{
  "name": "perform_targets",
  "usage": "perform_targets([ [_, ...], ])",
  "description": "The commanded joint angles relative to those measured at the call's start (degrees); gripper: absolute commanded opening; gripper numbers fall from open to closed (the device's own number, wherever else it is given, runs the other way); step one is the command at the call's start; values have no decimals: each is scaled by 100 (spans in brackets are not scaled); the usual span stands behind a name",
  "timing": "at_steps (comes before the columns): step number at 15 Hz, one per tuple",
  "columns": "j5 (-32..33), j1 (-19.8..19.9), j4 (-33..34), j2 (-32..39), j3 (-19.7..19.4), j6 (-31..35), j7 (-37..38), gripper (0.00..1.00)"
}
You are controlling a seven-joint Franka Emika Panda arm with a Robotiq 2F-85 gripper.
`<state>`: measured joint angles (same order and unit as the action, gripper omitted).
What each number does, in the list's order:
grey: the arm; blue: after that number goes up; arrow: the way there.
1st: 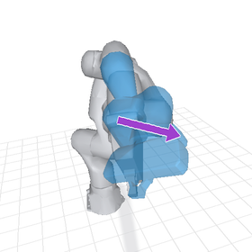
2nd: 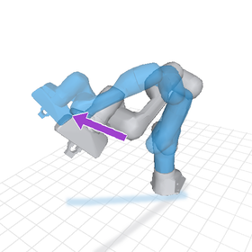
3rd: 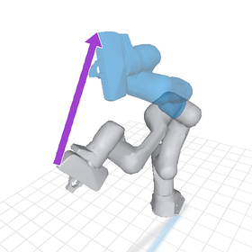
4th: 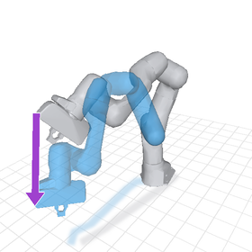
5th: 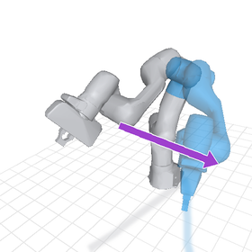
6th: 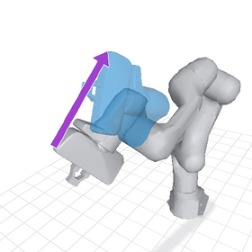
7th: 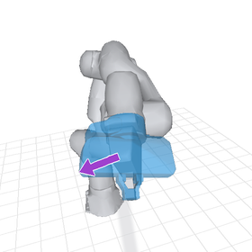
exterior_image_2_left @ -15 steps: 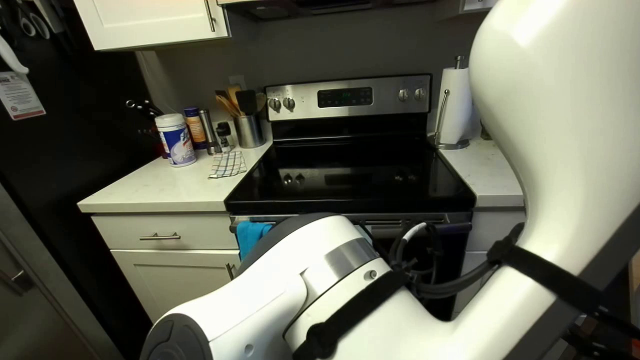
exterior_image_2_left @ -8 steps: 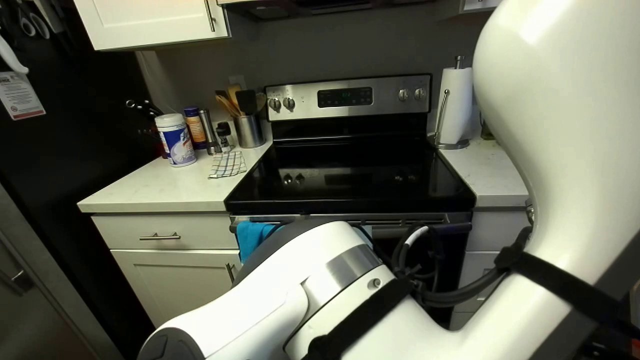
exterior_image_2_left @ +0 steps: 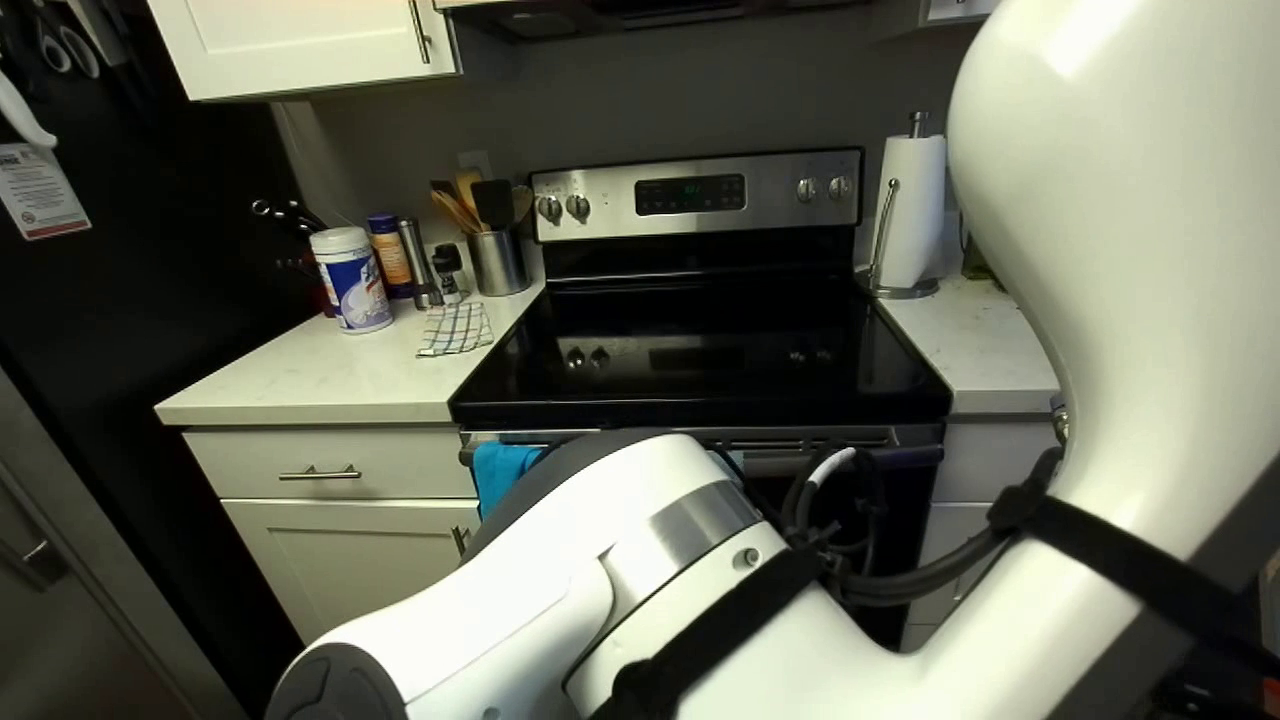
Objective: Lift the blue towel on the stove and put it on the oven door towel holder
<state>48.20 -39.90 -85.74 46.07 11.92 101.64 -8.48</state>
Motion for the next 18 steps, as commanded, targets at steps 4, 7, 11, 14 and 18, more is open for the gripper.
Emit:
perform_targets([
  [4,-32,250,-174,-459,-23,54,304,100],
  [7,-254,542,-226,-739,29,121,304,100],
  [11,-583,996,-334,-1175,66,314,350,100],
  [14,-786,1275,-423,-1433,48,487,450,100],
  [18,-966,1460,-500,-1661,19,590,635,100],
])
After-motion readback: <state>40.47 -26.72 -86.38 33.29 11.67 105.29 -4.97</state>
